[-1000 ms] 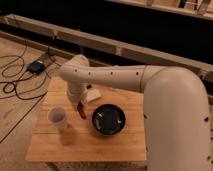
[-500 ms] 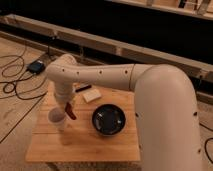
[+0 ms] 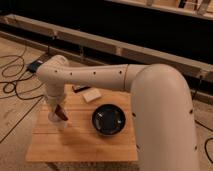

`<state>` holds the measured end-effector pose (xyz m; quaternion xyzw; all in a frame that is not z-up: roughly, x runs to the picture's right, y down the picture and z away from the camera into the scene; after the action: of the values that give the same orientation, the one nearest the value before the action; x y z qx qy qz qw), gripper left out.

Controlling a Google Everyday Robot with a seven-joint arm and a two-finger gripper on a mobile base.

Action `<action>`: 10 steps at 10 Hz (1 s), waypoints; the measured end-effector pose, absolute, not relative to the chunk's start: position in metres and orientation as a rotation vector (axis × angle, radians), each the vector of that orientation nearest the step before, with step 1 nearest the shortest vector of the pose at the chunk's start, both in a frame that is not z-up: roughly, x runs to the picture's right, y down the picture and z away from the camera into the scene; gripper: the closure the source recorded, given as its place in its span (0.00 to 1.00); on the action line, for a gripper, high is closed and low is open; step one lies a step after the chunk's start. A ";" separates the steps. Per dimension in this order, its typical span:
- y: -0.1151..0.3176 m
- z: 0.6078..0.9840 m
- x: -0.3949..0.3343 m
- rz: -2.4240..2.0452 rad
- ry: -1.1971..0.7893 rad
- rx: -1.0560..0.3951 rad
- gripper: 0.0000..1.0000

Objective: Place the pepper in the ceramic cup

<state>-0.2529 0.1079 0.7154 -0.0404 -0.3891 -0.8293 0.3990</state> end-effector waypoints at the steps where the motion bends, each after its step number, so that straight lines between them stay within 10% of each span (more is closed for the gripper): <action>1: 0.106 0.714 -0.259 -2.114 -0.989 -0.075 1.00; 10: 0.102 0.727 -0.285 -2.115 -1.044 0.128 1.00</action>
<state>-0.2851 0.1017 0.7270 0.0503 -0.4087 -0.8282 0.3800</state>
